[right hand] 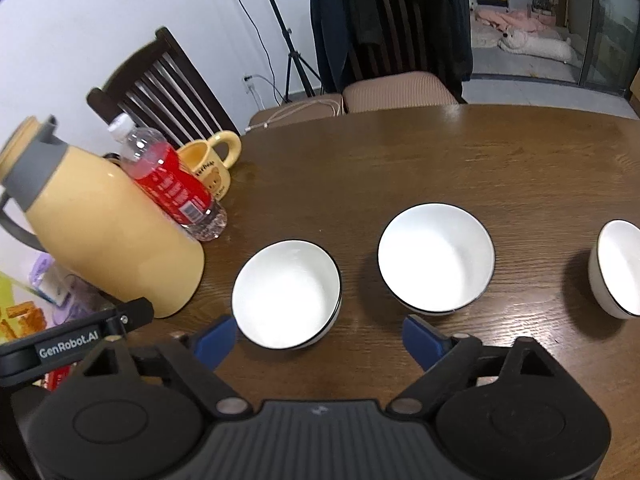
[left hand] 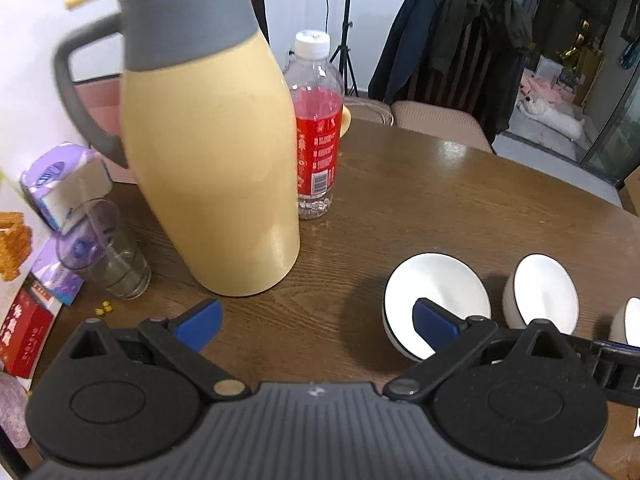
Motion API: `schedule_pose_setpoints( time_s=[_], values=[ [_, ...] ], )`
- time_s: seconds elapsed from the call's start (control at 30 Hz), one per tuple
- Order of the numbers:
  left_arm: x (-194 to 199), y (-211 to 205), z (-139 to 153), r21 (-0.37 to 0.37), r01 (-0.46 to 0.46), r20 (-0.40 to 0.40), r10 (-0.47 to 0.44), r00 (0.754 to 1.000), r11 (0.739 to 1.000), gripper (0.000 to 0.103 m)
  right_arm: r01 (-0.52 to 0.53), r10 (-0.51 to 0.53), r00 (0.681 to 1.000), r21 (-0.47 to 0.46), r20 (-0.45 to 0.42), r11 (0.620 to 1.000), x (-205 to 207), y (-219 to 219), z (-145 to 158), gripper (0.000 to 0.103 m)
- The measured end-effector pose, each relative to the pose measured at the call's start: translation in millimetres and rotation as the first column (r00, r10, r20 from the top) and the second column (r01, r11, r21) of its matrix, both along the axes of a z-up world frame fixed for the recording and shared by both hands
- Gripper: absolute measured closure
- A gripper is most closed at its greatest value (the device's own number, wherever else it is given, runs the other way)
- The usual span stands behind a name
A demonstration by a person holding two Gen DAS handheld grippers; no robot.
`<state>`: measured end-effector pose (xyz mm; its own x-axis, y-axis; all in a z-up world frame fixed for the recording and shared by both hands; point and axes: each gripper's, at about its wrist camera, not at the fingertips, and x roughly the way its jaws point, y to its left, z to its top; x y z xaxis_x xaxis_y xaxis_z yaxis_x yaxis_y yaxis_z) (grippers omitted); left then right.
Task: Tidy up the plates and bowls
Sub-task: 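Close the left tool on a white bowl rim while the right tool closes on another bowl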
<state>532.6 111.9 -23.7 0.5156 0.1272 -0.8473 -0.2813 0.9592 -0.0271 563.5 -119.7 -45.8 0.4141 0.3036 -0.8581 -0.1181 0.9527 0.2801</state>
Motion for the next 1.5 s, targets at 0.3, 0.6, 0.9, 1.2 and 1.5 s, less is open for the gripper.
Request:
schedule_pose_setpoints(
  time_s=[0.3,0.6,0.9,1.2,1.5],
  values=[
    [38.1,1.1,-40.9,-0.015,0.002,-0.061,-0.003,0.998,1.0,0.0,-0.039,0.039,0.998,-0.01,-0.054,0.999,35.2,14.7,-38.4,0.048],
    [61.1,-3.9,-68.5,-0.032,0.032,-0.097,-0.035,0.995,0.999,0.0,-0.047,0.044,0.995,-0.026,-0.092,0.999,63.7,19.3,-71.1,0.064],
    [74.9,-5.8,-90.5,-0.051,0.046,-0.126,-0.052,0.991,0.998,0.01,-0.078,0.073,0.991,-0.039,-0.112,0.996,78.8,28.1,-93.4,0.077],
    [83.3,-8.4,-103.7,-0.084,0.069,-0.139,-0.08,0.987,0.994,0.03,-0.096,0.089,0.989,-0.053,-0.122,0.994,85.5,32.2,-103.6,0.086],
    [88.0,-13.1,-111.2,-0.12,0.092,-0.14,-0.108,0.984,0.988,0.054,-0.079,0.073,0.989,-0.043,-0.129,0.996,89.9,31.9,-112.9,0.092]
  ],
)
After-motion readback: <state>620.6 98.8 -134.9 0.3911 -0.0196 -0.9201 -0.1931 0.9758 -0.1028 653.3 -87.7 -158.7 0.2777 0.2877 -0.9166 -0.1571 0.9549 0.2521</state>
